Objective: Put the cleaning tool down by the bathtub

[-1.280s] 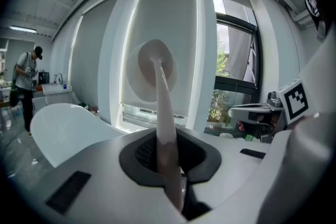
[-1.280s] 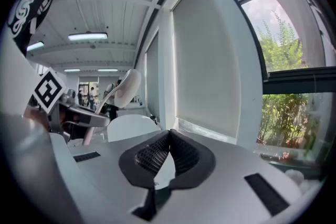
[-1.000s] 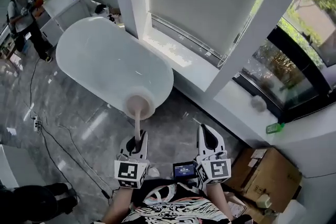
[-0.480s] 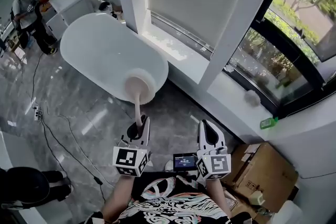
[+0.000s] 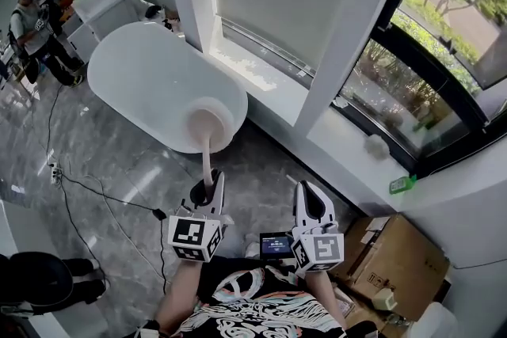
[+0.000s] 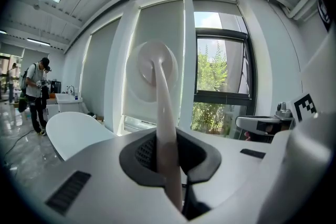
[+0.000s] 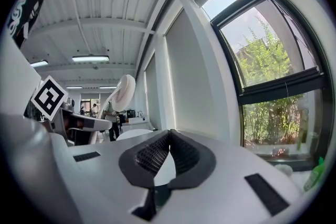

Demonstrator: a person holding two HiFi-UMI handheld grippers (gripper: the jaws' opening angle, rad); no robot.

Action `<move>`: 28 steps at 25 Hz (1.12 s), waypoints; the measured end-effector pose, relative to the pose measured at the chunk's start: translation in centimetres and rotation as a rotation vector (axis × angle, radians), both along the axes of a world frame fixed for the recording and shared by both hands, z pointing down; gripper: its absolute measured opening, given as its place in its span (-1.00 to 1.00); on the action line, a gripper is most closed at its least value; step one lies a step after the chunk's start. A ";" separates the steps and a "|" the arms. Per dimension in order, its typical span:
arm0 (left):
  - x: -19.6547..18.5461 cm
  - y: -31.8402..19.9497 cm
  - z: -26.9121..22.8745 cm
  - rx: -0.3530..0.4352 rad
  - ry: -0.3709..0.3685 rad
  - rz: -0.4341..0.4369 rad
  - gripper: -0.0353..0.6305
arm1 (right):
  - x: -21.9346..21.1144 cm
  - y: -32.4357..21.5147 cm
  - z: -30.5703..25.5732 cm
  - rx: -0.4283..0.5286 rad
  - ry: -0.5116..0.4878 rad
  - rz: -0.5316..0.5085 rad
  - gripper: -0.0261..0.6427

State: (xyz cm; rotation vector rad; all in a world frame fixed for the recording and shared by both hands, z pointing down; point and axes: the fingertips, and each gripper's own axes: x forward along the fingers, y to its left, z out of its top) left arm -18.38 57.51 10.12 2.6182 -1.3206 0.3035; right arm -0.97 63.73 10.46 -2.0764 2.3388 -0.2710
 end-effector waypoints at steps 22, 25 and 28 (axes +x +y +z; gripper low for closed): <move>3.6 -26.3 1.2 -0.011 -0.027 0.015 -0.76 | 3.5 -25.5 -0.2 0.022 0.057 -0.010 -0.84; 3.8 -29.6 1.2 -0.013 -0.023 0.016 -0.76 | 3.7 -28.7 -0.3 0.020 0.059 -0.008 -0.84; 3.8 -33.0 1.3 -0.020 -0.007 0.015 -0.76 | 3.5 -31.9 -0.1 0.004 0.065 -0.004 -0.84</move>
